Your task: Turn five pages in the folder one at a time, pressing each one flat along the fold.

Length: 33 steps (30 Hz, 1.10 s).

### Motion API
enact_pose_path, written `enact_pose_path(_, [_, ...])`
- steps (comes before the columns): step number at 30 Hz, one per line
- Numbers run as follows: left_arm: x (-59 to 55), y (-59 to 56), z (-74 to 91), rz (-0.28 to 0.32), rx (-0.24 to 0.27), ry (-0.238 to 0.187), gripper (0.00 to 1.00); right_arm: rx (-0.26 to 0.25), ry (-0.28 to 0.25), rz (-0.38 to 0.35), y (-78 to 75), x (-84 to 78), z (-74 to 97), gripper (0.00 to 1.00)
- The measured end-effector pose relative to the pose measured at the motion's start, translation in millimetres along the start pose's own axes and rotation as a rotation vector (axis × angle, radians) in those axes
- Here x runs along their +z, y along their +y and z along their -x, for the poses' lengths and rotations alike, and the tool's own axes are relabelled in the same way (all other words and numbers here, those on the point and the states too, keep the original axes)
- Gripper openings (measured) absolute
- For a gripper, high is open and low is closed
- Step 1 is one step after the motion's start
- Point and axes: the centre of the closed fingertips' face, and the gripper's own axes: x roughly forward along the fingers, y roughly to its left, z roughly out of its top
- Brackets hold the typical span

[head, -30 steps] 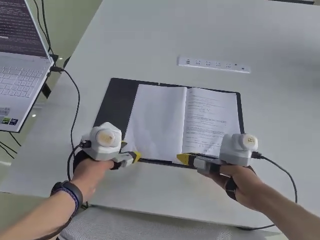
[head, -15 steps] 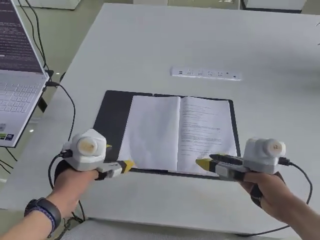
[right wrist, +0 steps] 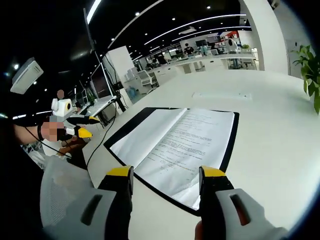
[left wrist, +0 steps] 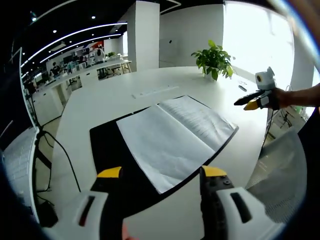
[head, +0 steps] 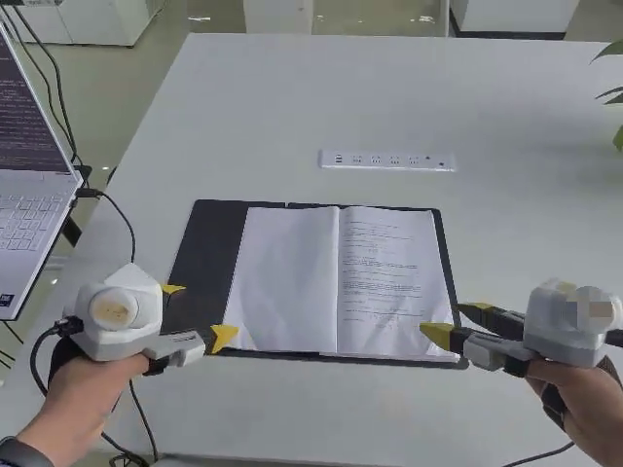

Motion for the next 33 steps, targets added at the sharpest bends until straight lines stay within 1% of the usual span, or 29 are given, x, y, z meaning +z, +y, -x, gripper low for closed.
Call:
enact_pose_path(2, [4.0, -2.5, 2.8, -0.003, 0.001, -0.008, 0.61, -0.005, -0.004, 0.011, 1.6, 1.6, 4.7, 0.57])
enact_pose_path(5, [8.7, -6.5, 6.0, 0.016, 0.002, -0.03, 0.63, -0.015, -0.019, 0.017, 5.1, 4.4, 10.6, 0.57])
enact_pose_path(10, [8.6, -13.1, 11.2, 0.025, 0.001, -0.044, 0.67, -0.028, -0.035, 0.013, 9.2, 3.9, 16.5, 0.59])
enact_pose_path(13, [6.9, -15.1, 14.6, 0.021, 0.002, -0.045, 0.68, -0.042, -0.03, 0.019, 10.0, -0.8, 20.5, 0.61])
enact_pose_path(16, [7.8, -16.5, 20.1, 0.033, 0.004, -0.06, 0.69, -0.045, -0.029, 0.016, 11.5, -4.3, 24.1, 0.61])
enact_pose_path(23, [9.3, -19.9, 26.9, 0.032, 0.011, -0.063, 0.69, -0.05, -0.016, 0.018, 10.8, -8.9, 26.5, 0.61])
enact_pose_path(25, [11.1, -19.8, 27.7, 0.035, 0.012, -0.07, 0.69, -0.057, 0.0, 0.033, 11.7, -11.5, 25.7, 0.61])
enact_pose_path(26, [11.5, -19.8, 27.7, 0.037, 0.012, -0.072, 0.7, -0.07, 0.018, 0.061, 11.2, -13.9, 25.8, 0.61])
enact_pose_path(27, [11.7, -19.2, 27.4, 0.038, 0.012, -0.072, 0.7, -0.068, 0.019, 0.067, 13.1, -14.3, 25.3, 0.61])
enact_pose_path(30, [12.0, -19.3, 26.2, 0.034, 0.009, -0.068, 0.69, -0.06, 0.018, 0.052, 15.8, -16.2, 24.4, 0.61])
enact_pose_path(33, [15.0, -20.2, 24.0, 0.029, 0.002, -0.067, 0.69, -0.064, 0.022, 0.051, 17.9, -18.6, 25.1, 0.61])
